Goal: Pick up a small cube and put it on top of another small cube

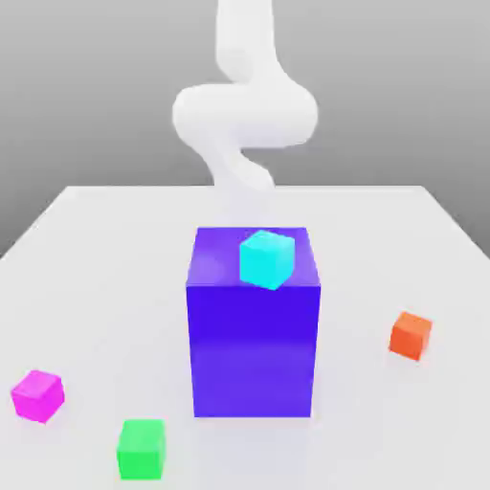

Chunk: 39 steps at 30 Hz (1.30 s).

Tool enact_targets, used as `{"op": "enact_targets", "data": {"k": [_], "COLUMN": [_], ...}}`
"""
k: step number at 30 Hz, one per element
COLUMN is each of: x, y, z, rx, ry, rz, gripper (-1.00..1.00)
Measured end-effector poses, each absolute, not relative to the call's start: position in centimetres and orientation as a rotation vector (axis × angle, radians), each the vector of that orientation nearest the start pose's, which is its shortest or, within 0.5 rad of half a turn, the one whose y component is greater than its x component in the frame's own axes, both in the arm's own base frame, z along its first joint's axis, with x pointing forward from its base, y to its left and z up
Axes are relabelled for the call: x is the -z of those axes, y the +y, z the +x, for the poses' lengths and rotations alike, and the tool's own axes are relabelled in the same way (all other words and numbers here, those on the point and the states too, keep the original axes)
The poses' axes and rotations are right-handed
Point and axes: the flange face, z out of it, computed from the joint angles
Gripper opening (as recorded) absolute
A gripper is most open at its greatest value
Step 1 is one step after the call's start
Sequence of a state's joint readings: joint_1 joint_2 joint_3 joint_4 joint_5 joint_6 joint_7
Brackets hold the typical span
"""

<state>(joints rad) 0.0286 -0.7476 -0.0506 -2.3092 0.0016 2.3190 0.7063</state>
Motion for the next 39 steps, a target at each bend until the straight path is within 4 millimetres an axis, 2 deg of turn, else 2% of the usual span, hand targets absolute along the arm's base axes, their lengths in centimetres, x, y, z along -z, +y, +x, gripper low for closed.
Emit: {"op": "enact_targets", "data": {"k": [5, 10, 15, 20, 25, 30, 39], "x": [-64.1, -59.0, -53.5, -47.9, -42.3, -36.9, -27.9], "y": [-4.6, -7.5, -10.4, -13.2, -16.0, -18.7, -23.7], "z": [40.3, 43.2, 45.2, 46.4, 46.7, 46.1, 43.0], "rx": [0.893, 0.805, 0.719, 0.634, 0.548, 0.459, 0.280], "ry": [0.798, 0.640, 0.480, 0.318, 0.154, -0.012, -0.314], "rz": [-2.632, -2.735, -2.819, -2.889, -2.946, -2.993, -3.052], "gripper": [0.00, 0.00, 0.00, 0.00, 0.00, 0.00, 0.00]}}
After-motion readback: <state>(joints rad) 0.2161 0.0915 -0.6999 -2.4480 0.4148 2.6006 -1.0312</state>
